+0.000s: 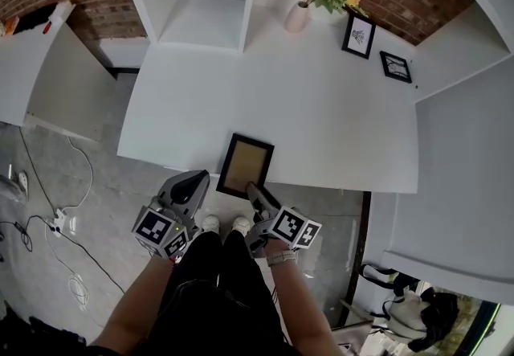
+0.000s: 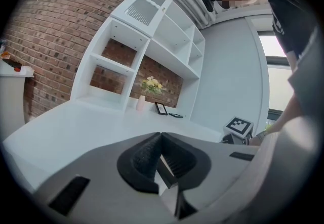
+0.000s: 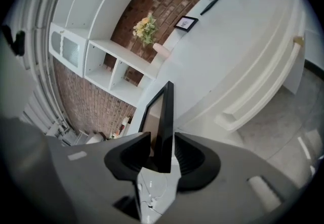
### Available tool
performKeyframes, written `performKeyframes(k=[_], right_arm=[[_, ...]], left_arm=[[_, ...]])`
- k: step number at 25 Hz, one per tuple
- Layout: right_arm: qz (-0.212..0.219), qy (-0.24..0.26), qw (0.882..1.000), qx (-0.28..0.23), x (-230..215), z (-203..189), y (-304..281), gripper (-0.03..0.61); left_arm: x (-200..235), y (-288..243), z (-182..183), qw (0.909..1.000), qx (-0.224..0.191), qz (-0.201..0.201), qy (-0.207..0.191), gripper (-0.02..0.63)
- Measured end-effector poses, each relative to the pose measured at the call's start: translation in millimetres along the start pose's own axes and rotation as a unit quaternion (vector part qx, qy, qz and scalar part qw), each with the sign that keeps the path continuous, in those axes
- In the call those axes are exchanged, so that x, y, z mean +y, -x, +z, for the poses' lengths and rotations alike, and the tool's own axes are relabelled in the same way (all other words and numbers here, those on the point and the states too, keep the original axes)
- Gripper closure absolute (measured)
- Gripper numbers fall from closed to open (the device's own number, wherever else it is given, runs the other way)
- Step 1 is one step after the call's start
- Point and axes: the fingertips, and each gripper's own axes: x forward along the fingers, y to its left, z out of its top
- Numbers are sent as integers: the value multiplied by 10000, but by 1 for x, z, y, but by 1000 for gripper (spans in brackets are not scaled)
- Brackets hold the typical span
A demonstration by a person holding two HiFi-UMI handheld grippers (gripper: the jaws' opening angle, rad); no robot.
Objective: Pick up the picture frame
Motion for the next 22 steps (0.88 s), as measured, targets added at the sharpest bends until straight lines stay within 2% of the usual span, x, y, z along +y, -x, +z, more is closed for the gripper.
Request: performKeyframes(k=[4,10,17,22], right_arm=[[368,-615,9974,-124,3,0,-6,430],[889,-1474,9842,-407,8,-1,-13,432],[614,-1448,9865,-446,0,-5,-13,509],[1066,-1299,9841,-578,11,1,-12,539]], left_arm=[[2,3,-2,10000,7,41,33,627],[10,10,-7,9999,4,142,58,627],[15,13,-10,9998,49,179,105,627],[14,12,-11,9998,59,169,78,627]])
